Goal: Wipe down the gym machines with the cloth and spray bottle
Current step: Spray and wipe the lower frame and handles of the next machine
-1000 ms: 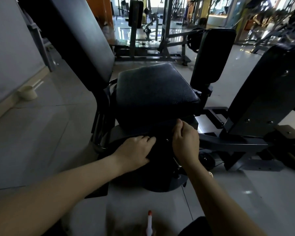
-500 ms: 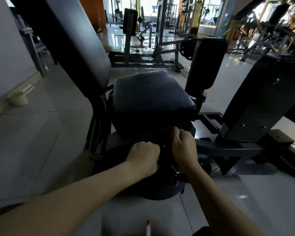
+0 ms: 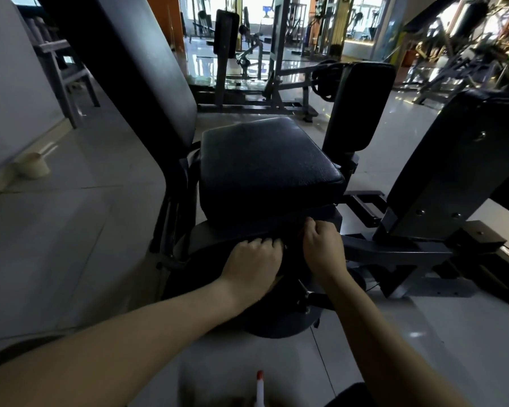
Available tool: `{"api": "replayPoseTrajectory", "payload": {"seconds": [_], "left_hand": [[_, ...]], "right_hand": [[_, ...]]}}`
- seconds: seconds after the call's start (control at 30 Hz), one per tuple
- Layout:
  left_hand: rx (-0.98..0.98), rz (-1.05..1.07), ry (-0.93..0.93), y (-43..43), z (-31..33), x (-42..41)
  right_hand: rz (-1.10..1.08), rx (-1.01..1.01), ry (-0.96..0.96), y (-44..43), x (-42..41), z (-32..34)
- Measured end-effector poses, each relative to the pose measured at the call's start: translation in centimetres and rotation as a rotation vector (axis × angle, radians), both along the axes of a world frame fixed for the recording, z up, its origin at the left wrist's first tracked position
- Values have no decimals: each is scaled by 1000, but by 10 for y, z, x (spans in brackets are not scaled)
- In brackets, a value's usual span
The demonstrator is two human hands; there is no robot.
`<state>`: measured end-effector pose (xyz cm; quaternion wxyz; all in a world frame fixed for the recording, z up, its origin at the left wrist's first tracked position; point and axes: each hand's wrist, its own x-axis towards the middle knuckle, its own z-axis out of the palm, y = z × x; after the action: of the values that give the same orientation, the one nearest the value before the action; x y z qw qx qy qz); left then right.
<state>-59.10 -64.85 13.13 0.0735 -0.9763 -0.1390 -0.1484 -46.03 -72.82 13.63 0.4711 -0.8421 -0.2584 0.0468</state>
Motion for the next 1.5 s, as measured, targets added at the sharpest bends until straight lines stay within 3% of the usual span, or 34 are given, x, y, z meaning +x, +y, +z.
{"api": "replayPoseTrajectory", "payload": {"seconds": [0.1, 0.2, 0.3, 0.47, 0.57, 0.67, 0.77, 0.83, 0.97, 1.03, 1.13, 1.3, 1.5], "left_hand": [[19, -14, 22, 3, 3, 7], [-339, 22, 265, 6, 26, 17], [-553, 2, 341, 14, 34, 23], [-474, -109, 162, 17, 22, 17], [-542, -30, -1, 10, 16, 21], [-746, 173, -62, 6, 18, 28], [-983, 150, -105, 7, 25, 20], [-795, 63, -125, 5, 21, 8], [-117, -22, -18, -7, -9, 3], [-7, -23, -1, -6, -6, 8], [-91, -49, 6, -5, 4, 15], [-428, 48, -58, -2, 20, 35], [-451, -39, -497, -6, 23, 47]], "right_hand": [[45, -39, 85, 2, 3, 1], [87, 17, 148, 3, 3, 2], [72, 88, 234, 1, 4, 8], [116, 127, 374, -1, 4, 12], [102, 160, 412, -3, 3, 11], [121, 186, 423, -4, 2, 12], [133, 224, 481, -7, 2, 14], [133, 219, 509, -8, 1, 16], [136, 209, 543, -11, 2, 14], [138, 224, 590, -11, 3, 14], [153, 218, 649, -10, 3, 14], [176, 250, 651, -13, 3, 18], [165, 322, 603, -16, 3, 14]]}}
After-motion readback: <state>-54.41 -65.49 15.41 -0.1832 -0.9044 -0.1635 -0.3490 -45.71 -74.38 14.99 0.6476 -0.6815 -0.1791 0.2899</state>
